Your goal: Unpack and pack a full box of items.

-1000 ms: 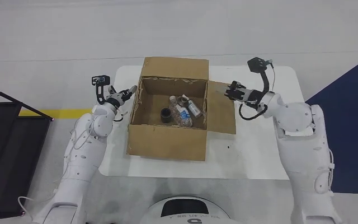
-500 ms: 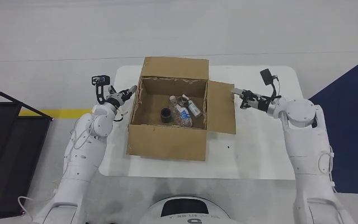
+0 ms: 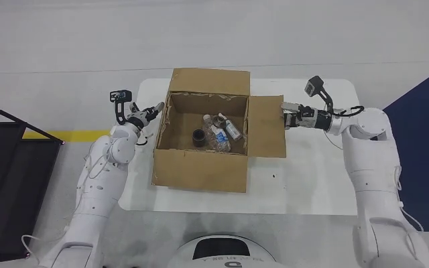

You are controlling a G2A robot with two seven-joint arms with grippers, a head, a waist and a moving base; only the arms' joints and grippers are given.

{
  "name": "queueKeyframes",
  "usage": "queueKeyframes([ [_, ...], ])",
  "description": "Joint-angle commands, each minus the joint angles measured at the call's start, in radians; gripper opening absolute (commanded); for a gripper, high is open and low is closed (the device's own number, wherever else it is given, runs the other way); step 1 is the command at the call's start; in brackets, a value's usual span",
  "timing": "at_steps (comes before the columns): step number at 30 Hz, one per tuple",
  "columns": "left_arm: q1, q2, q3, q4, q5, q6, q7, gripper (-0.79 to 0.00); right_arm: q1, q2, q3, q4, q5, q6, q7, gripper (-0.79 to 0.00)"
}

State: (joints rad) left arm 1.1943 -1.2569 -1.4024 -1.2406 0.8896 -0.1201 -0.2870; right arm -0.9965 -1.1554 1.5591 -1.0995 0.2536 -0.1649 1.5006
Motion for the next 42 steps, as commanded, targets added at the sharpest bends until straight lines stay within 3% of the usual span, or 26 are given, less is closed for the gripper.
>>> queueKeyframes([
  [1,0.000,0.000,0.000,0.000,0.000,0.000,0.000,0.000,0.017,0.001,-0.007,0.027,0.060,-0.001,0.035,0.000],
  [8,0.000,0.000,0.000,0.000,0.000,0.000,0.000,0.000,0.029,0.003,-0.049,-0.036,0.073,-0.007,-0.001,0.000],
  [18,0.000,0.000,0.000,0.000,0.000,0.000,0.000,0.000,-0.066,0.008,-0.096,-0.357,0.021,0.021,-0.174,0.000],
  [26,0.000,0.000,0.000,0.000,0.000,0.000,0.000,0.000,-0.092,0.006,-0.223,-0.541,-0.184,0.074,-0.303,0.000],
  [38,0.000,0.000,0.000,0.000,0.000,0.000,0.000,0.000,0.019,-0.016,-0.449,-0.494,-0.396,0.188,-0.411,0.000],
  [42,0.000,0.000,0.000,0.000,0.000,0.000,0.000,0.000,0.096,-0.029,-0.553,-0.441,-0.510,0.270,-0.367,0.000],
])
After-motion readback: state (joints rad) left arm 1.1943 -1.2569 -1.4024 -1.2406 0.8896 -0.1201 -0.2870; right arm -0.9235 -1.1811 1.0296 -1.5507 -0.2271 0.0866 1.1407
